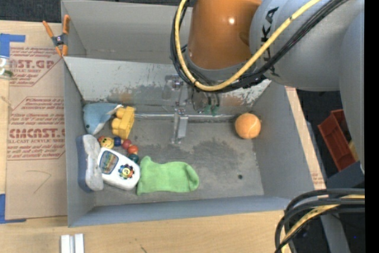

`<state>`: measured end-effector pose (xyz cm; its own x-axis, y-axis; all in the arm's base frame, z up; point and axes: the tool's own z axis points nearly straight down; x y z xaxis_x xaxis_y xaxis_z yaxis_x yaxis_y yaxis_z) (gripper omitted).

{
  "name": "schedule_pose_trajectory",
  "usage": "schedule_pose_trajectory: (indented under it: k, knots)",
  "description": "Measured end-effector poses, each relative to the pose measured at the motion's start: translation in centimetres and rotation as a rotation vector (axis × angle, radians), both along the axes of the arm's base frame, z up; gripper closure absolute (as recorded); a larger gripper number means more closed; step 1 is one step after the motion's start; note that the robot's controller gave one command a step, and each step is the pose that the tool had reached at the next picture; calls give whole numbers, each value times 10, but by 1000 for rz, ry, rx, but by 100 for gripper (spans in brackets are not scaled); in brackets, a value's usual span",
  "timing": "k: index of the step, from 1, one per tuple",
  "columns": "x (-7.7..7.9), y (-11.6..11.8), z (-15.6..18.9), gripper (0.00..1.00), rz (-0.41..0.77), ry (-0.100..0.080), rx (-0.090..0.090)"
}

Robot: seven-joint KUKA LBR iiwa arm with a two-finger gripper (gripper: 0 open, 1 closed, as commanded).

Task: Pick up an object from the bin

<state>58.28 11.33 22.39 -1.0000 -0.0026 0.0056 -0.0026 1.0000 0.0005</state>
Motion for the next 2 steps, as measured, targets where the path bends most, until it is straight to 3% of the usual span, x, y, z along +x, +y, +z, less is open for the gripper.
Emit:
schedule_pose_trajectory:
  k: [1,2]
  knots:
    - [1,-1,5,0,-2,-8,1]
    - [-18,4,-41,0,45,-12,1]
